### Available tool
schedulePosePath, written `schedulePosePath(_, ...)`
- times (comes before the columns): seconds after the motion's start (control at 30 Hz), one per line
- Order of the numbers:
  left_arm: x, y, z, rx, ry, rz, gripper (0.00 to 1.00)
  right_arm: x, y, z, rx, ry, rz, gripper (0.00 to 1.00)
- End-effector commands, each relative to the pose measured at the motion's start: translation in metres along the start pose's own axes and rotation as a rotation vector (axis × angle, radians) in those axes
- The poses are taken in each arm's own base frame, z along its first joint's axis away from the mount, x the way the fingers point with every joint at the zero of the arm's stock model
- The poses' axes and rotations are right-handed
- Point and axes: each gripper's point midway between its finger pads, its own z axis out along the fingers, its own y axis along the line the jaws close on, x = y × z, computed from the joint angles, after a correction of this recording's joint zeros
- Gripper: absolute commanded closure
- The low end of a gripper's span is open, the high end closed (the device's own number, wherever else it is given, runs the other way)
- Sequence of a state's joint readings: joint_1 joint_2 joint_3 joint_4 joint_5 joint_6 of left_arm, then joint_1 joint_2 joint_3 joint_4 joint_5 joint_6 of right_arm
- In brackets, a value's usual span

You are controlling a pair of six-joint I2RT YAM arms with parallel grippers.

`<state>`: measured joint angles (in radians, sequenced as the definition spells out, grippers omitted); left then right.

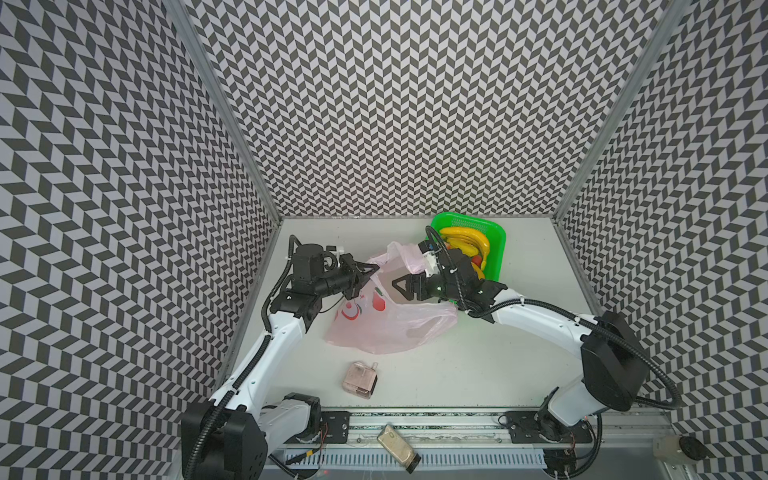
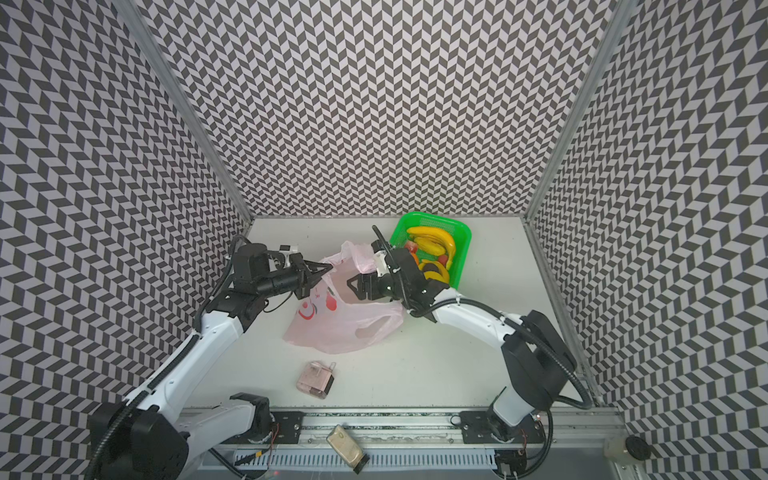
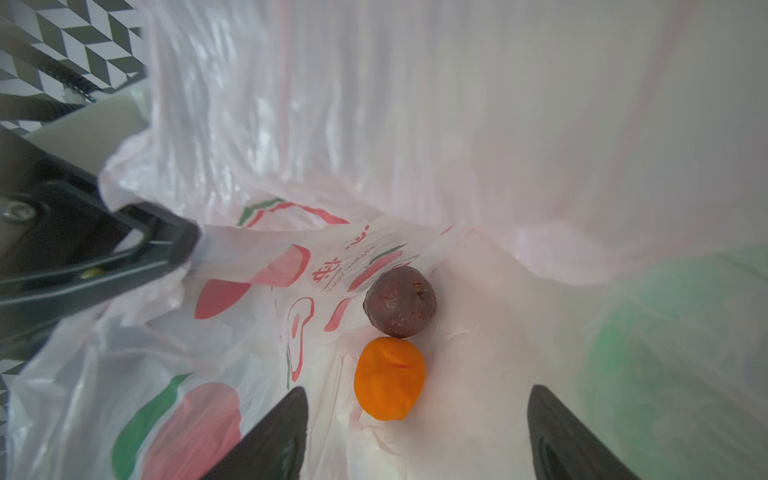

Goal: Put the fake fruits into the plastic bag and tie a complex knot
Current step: 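Carry the persimmon into the pink bag and open the right gripper, then withdraw the right gripper from the bag toward the basket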

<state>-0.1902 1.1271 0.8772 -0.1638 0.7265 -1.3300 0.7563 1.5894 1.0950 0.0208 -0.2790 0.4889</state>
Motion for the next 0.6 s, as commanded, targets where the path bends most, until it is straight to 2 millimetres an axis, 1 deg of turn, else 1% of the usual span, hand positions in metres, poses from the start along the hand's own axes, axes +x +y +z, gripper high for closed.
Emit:
schedulePosePath(0.0,0.003,-0.011,-0.004,0.034,-0.003,0.017,1.00,-0.018,0.012,-0.006,-0.016,-0.056,-0.029,0.19)
schedulePosePath(0.23,0.003,-0.009,-0.003,0.032,-0.001,0.014,1.00,-0.016,0.011,-0.012,-0.009,-0.052,-0.030,0.19)
schedulePosePath(0.43,0.002,-0.008,-0.002,0.032,-0.003,0.012,1.00,-0.010,0.011,-0.029,0.000,-0.055,-0.045,0.13)
schedulePosePath(0.57,0.001,-0.007,-0.001,0.031,-0.003,0.009,1.00,0.000,0.009,-0.041,0.011,-0.034,-0.044,0.08)
